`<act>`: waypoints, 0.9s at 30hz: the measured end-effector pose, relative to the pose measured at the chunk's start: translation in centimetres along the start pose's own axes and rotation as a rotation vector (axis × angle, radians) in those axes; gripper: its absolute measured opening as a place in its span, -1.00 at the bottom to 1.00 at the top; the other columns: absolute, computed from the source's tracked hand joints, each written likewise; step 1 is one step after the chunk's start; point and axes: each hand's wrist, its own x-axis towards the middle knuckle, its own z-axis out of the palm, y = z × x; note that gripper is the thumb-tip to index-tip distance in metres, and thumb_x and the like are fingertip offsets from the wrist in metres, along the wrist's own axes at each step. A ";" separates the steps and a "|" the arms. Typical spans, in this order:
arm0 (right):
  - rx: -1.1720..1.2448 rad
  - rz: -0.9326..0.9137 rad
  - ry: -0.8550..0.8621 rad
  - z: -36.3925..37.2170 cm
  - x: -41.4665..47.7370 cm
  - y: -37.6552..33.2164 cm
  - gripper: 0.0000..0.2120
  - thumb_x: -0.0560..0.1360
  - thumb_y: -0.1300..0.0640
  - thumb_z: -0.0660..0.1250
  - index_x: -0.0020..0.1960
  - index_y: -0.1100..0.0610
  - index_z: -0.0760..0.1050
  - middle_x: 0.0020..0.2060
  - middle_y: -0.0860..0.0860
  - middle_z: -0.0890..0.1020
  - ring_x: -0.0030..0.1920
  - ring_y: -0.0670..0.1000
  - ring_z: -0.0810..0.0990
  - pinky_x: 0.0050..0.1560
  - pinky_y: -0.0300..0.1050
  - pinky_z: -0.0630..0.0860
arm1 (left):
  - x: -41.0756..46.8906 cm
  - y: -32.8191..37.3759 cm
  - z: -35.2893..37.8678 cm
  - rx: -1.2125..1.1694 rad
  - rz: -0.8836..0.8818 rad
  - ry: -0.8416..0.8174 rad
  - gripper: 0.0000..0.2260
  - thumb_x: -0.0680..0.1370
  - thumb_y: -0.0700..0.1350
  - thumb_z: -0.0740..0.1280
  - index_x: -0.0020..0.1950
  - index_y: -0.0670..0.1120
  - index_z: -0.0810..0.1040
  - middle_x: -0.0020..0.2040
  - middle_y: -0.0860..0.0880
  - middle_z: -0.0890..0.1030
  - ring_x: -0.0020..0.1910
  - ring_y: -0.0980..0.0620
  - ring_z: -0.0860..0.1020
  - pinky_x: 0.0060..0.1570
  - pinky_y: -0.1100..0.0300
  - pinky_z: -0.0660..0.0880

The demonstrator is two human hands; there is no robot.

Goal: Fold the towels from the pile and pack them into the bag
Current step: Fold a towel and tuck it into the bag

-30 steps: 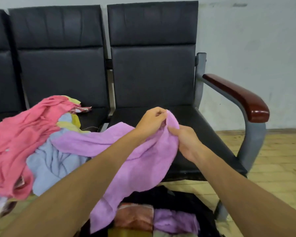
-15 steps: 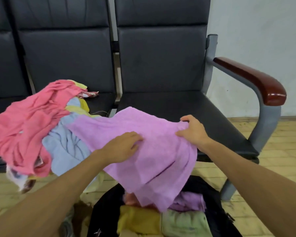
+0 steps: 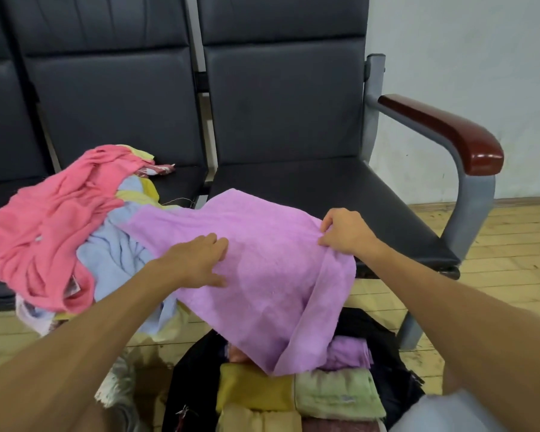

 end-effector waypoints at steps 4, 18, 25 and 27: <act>0.040 0.070 -0.013 -0.2 0.2 0.1 -0.81 0.47 0.25 0.28 0.07 0.24 0.50 -0.07 0.13 0.58 -0.07 0.13 0.59 -0.03 0.05 0.59 | 0.6 -0.6 0.3 -0.047 0.045 -0.035 -0.73 0.47 0.02 0.43 -0.12 0.06 0.31 -0.11 0.10 0.37 -0.01 -0.03 0.45 -0.02 0.05 0.44; 1.256 0.407 0.198 -2.6 0.8 0.6 -0.88 0.59 0.20 0.28 0.06 0.22 0.54 -0.01 0.11 0.63 0.02 0.12 0.61 0.15 0.06 0.55 | 3.2 3.8 -2.7 -0.827 0.055 0.631 -0.95 0.63 -0.22 0.17 -0.03 -0.12 0.35 -0.07 -0.06 0.51 -0.12 0.01 0.49 -0.16 0.19 0.43; 1.150 0.459 0.158 -2.4 0.1 2.5 -0.76 0.53 0.17 0.35 0.14 0.28 0.52 0.04 0.17 0.63 0.05 0.15 0.62 0.18 0.11 0.54 | 3.1 2.5 1.4 -0.453 0.188 0.139 -0.66 0.61 -0.02 0.27 0.37 -0.03 0.37 0.39 0.08 0.22 0.39 0.13 0.21 0.41 0.24 0.14; 1.105 0.445 0.144 -2.6 -0.1 2.7 -0.75 0.52 0.12 0.40 0.12 0.25 0.55 0.02 0.15 0.64 0.03 0.15 0.63 0.16 0.12 0.56 | 2.7 2.1 1.5 -0.360 0.076 0.263 -0.54 0.56 0.11 0.31 0.37 -0.09 0.34 0.34 -0.02 0.27 0.31 0.01 0.29 0.37 0.09 0.27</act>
